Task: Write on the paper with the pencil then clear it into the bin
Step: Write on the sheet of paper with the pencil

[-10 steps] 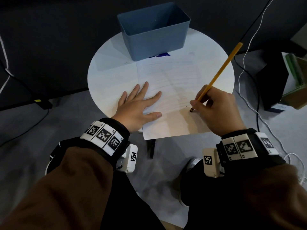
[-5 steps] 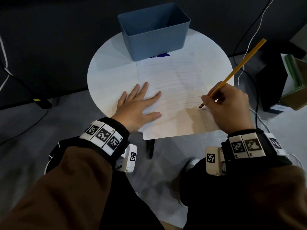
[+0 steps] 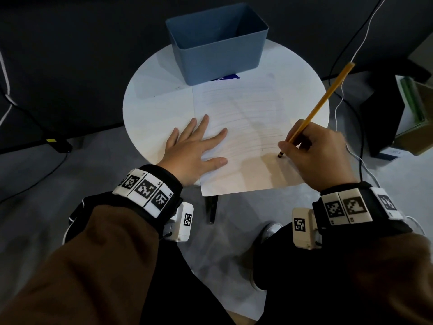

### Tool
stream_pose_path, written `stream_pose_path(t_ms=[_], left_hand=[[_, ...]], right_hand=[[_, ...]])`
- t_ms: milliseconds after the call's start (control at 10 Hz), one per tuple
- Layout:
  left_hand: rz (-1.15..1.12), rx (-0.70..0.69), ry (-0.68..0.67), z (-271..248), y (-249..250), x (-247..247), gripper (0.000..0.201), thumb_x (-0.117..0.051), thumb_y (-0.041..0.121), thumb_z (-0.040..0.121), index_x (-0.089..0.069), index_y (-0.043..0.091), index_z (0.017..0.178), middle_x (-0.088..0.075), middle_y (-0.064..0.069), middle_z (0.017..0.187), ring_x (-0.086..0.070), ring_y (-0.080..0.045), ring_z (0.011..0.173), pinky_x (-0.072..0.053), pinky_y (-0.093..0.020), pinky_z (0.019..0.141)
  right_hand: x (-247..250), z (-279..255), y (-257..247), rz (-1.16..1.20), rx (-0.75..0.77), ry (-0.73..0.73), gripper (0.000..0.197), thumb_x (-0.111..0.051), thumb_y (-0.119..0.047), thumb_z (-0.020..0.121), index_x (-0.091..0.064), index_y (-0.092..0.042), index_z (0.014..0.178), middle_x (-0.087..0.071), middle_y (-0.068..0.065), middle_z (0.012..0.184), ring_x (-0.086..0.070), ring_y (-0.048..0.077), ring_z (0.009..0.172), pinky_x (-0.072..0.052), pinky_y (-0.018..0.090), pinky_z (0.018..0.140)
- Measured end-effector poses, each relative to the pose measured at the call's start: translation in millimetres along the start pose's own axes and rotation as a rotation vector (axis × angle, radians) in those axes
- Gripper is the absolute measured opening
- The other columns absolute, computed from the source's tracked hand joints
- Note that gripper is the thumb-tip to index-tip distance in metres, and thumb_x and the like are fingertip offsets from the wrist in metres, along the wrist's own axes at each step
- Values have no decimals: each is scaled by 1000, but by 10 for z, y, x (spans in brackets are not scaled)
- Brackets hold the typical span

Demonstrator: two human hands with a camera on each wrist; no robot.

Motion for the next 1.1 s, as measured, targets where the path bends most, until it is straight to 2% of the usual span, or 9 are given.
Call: stream_pose_path(t_ms=[100, 200, 300, 400, 600, 700, 800, 900, 1100], left_hand=[[3, 4, -1, -5, 3, 3, 66, -39, 69, 94, -6, 60, 150, 21, 15, 163, 22, -7, 149, 13, -42, 121], [6, 2, -3, -3, 6, -1, 66, -39, 68, 94, -5, 60, 150, 21, 15, 163, 22, -7, 149, 14, -42, 121], [0, 3, -1, 0, 0, -2, 65, -39, 68, 94, -6, 61, 150, 20, 16, 163, 22, -7, 149, 13, -42, 121], [-6, 3, 5, 0, -3, 2, 65, -40, 68, 94, -7, 61, 150, 20, 16, 163, 22, -6, 149, 14, -42, 121], [-4, 1, 6, 2, -5, -4, 65, -40, 69, 94, -7, 61, 149, 20, 16, 163, 22, -6, 149, 13, -42, 121], [-8, 2, 5, 0, -4, -3, 65, -40, 69, 94, -7, 61, 150, 20, 16, 163, 22, -6, 149, 13, -42, 121], [0, 2, 3, -10, 4, 1, 65, -39, 68, 94, -7, 60, 150, 20, 16, 163, 22, -7, 149, 13, -42, 121], [2, 2, 5, -14, 13, 8, 65, -39, 68, 94, -7, 59, 150, 20, 15, 163, 22, -7, 149, 12, -43, 121], [2, 9, -5, -16, 14, 11, 66, -39, 68, 94, -7, 59, 151, 21, 15, 163, 22, -7, 149, 13, -42, 121]], right_hand=[[30, 4, 56, -45, -2, 3, 17, -75, -20, 90, -62, -21, 78, -62, -12, 67, -59, 10, 61, -51, 25, 62], [133, 13, 105, -48, -15, 53, 19, -75, -19, 89, -62, -21, 76, -59, -14, 65, -58, 6, 63, -40, 7, 57], [137, 8, 51, -8, -3, 65, 15, -75, -18, 89, -64, -18, 79, -60, -17, 65, -58, 1, 63, -39, 4, 57], [43, -15, 14, -6, 22, 7, 15, -76, -19, 89, -65, -18, 79, -63, -16, 67, -60, 7, 66, -44, 9, 58], [134, 14, 115, -42, 6, 72, 18, -75, -20, 89, -62, -21, 77, -60, -14, 66, -58, 7, 66, -40, 6, 55], [61, -4, 14, 10, 25, 67, 15, -75, -18, 89, -64, -17, 79, -62, -16, 66, -60, 12, 62, -44, 11, 55], [-28, -20, -28, 4, 35, 23, 16, -74, -19, 90, -63, -19, 79, -63, -16, 67, -60, 13, 59, -50, 22, 57], [64, 8, 82, -82, 14, 52, 16, -74, -22, 90, -63, -19, 79, -61, -14, 69, -58, 10, 61, -52, 29, 62], [59, -6, 22, -11, 6, 84, 15, -74, -20, 90, -63, -18, 80, -62, -18, 66, -60, 12, 60, -49, 19, 57]])
Point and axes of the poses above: each hand's wrist, its own z-axis towards the middle knuckle, its own x-axis out of the back of the hand, y = z × x, the point moved 9 cm from there along z, towards the middle knuckle
